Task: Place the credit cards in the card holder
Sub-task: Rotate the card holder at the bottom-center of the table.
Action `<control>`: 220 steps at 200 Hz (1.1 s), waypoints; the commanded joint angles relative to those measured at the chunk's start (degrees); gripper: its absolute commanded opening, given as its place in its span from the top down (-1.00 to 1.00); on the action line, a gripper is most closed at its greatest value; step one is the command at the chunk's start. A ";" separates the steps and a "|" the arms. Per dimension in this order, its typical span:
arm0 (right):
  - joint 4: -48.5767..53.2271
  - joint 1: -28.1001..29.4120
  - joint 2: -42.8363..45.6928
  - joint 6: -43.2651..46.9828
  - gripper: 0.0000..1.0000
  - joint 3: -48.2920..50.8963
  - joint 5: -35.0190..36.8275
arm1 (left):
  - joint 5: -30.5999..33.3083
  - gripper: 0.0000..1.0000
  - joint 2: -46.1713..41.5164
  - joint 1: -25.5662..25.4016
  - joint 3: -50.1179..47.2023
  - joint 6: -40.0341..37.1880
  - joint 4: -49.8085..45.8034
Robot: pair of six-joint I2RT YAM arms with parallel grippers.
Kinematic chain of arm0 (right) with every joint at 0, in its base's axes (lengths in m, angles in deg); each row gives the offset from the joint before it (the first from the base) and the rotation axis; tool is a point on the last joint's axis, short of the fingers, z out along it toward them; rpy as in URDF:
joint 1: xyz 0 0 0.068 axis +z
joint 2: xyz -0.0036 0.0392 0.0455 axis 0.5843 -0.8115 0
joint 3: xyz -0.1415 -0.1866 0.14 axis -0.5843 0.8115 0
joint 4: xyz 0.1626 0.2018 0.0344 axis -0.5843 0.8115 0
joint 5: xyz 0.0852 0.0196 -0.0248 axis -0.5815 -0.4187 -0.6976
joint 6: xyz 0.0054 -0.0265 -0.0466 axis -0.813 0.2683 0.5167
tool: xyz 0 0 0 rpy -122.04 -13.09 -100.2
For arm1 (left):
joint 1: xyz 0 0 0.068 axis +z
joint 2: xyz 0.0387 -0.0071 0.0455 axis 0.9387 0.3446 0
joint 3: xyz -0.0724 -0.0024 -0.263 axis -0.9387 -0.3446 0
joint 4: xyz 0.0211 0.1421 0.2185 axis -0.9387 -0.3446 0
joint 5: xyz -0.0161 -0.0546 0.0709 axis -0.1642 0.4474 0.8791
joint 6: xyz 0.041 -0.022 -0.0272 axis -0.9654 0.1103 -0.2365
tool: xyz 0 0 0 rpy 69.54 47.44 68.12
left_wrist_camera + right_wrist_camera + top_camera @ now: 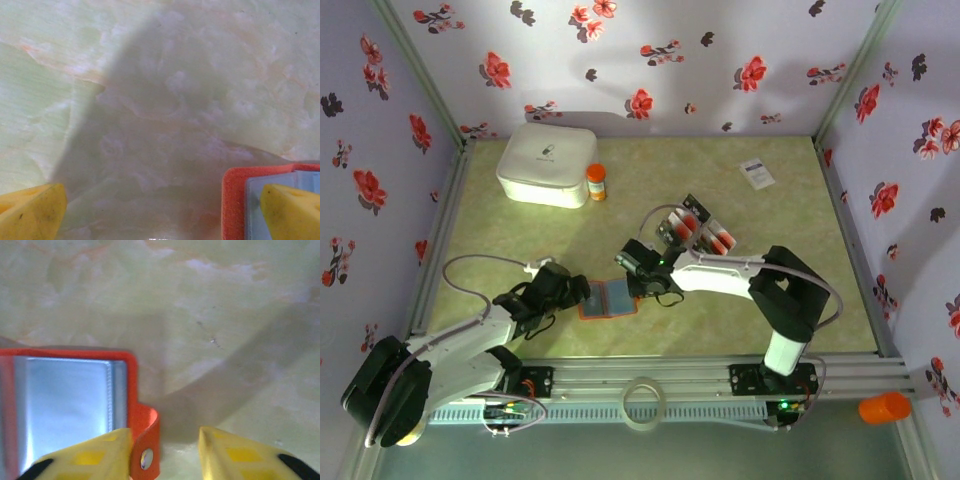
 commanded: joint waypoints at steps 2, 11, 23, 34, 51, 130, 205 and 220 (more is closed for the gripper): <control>0.72 -1.42 0.30 0.52 0.48 0.65 2.14 | -4.12 -0.99 1.01 0.44 -0.45 -3.44 2.98; 0.47 -1.76 0.73 0.47 0.63 1.42 2.04 | -4.97 -1.00 1.64 0.42 -0.10 -4.24 3.43; 0.08 -2.13 1.68 0.20 0.80 2.28 2.05 | -6.59 -1.00 2.67 0.44 0.27 -5.15 4.67; -0.30 -2.25 2.55 0.01 0.91 3.37 2.03 | -8.03 -0.99 3.63 0.44 0.35 -5.88 6.17; -0.64 -2.43 3.95 -0.41 1.00 4.64 2.02 | -9.41 -0.99 5.02 0.40 0.48 -6.12 7.69; -4.53 -2.45 11.77 -5.18 1.00 11.86 2.13 | -10.31 -0.99 5.04 0.24 3.97 -6.68 6.34; -4.63 -2.41 13.36 -5.11 1.00 11.93 2.74 | -10.01 -0.99 3.73 -1.26 9.59 -6.44 3.81; -4.88 -2.45 13.28 -5.18 1.00 12.15 2.72 | -9.94 -0.99 5.25 -2.12 9.71 -6.35 4.35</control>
